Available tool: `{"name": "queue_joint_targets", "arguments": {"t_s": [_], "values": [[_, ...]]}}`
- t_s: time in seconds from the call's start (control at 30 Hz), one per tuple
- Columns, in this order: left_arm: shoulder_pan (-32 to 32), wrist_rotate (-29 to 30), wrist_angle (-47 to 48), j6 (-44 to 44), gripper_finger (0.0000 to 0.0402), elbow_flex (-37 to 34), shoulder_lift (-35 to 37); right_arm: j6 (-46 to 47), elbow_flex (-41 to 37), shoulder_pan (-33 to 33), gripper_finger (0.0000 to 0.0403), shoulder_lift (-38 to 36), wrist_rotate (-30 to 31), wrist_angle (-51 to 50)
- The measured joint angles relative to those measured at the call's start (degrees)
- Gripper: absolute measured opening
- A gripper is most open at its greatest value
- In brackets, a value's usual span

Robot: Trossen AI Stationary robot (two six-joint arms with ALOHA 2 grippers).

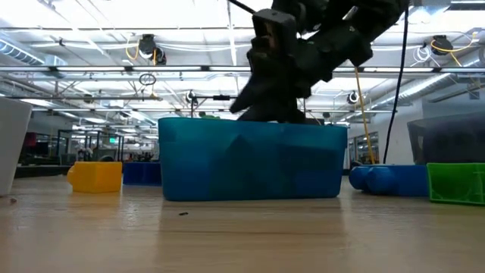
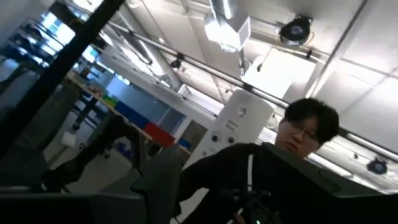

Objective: Pick & Place Toys
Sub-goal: Put the blue game piece into the blue bin, then put the left blue game piece into the blue bin

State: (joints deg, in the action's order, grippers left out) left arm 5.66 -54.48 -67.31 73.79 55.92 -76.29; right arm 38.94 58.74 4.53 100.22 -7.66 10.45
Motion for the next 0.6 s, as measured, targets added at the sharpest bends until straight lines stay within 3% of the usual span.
{"name": "queue_joint_targets", "arguments": {"t_s": [0.3,0.5,0.6], "values": [[-1.2,-2.1,-0.2,-1.5,0.023,-0.1,2.6,5.8,0.0,-1.3,0.0175,-0.1,-0.1,10.7],[0.1,-2.3,1.4,-4.3,0.023,0.0,6.8,13.7,0.0,-2.2,0.0203,0.0,-1.3,23.3],[0.7,-2.5,7.9,-7.8,0.023,0.0,9.8,16.5,0.0,-2.9,0.021,0.0,-1.3,31.4]]}}
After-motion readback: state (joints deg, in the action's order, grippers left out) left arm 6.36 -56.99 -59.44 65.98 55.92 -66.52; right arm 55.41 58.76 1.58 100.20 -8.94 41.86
